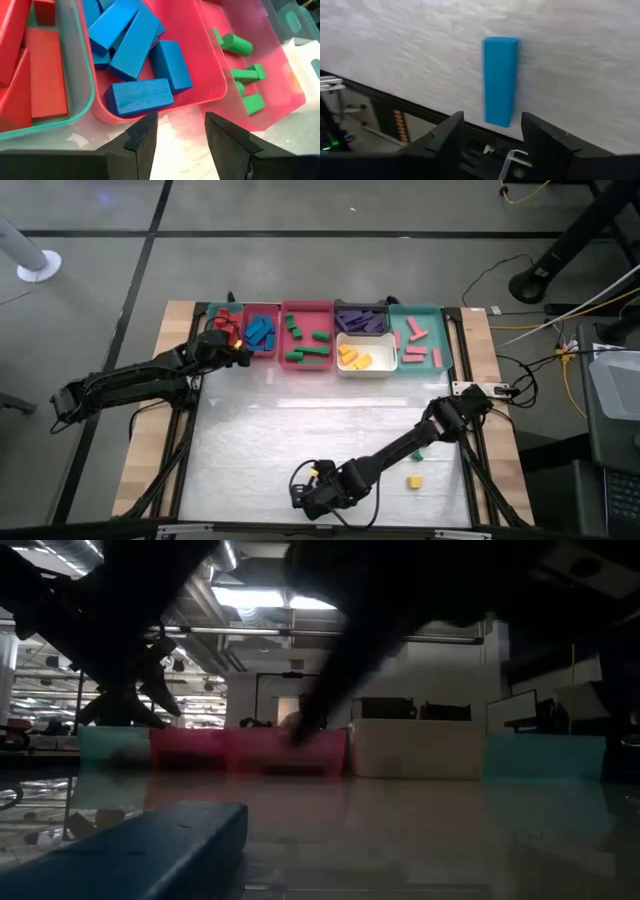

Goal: Sort blocks
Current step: Put the blue block into the left pink bin

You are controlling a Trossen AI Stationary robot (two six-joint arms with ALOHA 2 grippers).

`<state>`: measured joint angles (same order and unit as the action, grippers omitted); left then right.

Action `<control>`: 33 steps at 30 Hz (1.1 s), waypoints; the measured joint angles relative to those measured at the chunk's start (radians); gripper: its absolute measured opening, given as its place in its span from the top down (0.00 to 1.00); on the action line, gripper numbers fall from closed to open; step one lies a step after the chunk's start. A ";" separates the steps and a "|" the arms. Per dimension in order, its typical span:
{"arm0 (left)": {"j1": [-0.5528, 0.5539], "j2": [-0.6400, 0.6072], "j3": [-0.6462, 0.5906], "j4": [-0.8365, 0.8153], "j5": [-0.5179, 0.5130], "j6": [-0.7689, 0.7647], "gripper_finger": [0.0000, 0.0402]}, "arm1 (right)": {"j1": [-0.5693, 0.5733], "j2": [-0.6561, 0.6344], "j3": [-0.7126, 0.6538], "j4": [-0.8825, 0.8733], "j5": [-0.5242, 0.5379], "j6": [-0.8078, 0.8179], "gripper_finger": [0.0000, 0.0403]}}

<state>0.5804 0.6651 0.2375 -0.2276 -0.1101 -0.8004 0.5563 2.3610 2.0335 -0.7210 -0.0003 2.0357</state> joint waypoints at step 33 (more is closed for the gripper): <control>0.000 -0.001 -0.001 -0.003 0.093 0.061 0.61 | -0.074 0.052 0.005 -0.167 -0.014 0.096 0.51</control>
<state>0.5800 0.6640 0.2363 -0.2302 -0.0174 -0.7399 0.4820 2.4130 2.0389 -0.8879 -0.0139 2.1316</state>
